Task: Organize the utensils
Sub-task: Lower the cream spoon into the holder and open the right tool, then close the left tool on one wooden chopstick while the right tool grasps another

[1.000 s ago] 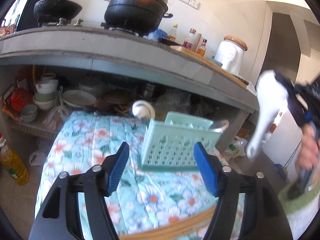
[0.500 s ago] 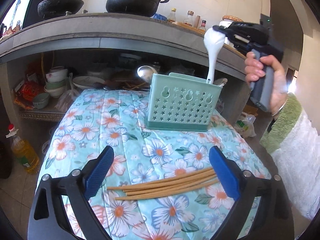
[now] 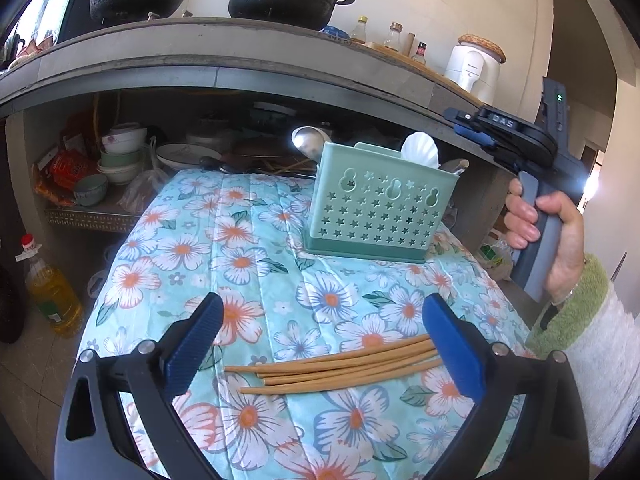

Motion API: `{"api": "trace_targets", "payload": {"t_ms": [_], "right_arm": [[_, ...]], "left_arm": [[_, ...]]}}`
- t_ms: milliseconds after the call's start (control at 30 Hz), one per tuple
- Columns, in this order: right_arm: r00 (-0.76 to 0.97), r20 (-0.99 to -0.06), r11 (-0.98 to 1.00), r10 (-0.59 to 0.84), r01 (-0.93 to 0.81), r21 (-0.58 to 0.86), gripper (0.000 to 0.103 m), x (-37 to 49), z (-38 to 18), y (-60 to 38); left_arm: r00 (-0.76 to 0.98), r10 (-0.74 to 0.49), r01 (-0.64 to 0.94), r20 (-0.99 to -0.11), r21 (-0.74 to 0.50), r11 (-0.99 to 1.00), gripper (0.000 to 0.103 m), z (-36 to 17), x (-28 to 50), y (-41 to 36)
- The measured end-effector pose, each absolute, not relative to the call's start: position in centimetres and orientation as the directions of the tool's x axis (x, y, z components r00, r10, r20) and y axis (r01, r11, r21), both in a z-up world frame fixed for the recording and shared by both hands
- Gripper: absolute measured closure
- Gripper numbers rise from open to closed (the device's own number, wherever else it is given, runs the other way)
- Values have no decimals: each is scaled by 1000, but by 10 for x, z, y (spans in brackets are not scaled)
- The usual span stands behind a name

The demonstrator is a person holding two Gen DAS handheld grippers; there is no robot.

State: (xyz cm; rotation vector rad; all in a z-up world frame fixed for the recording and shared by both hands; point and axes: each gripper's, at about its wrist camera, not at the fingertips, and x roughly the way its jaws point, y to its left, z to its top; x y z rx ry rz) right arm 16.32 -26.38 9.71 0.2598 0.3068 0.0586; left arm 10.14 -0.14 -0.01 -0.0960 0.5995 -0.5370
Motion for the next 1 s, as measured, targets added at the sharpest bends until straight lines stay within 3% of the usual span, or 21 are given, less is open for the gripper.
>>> {"api": "trace_targets", "payload": {"t_ms": [167, 300, 433, 667, 867, 1000], "right_arm": [[964, -260, 967, 50, 18, 254, 68, 122, 107, -269], [956, -291, 967, 31, 45, 249, 62, 87, 103, -269], [917, -395, 960, 47, 69, 273, 59, 56, 83, -268], [728, -676, 938, 112, 147, 313, 58, 42, 12, -255], [659, -746, 931, 100, 202, 303, 58, 38, -19, -253], [656, -748, 928, 101, 209, 308, 57, 38, -26, -258]], "left_arm": [[696, -508, 456, -508, -234, 859, 6, 2, 95, -3], [684, -517, 467, -515, -237, 852, 6, 2, 90, -5], [663, -532, 469, -527, -262, 843, 6, -1, 87, -8], [610, -568, 473, -552, -322, 820, 6, -16, 81, -10], [555, -573, 445, -602, -367, 817, 6, -36, 84, -10], [565, -475, 462, -675, -218, 860, 6, -45, 92, -24]]}}
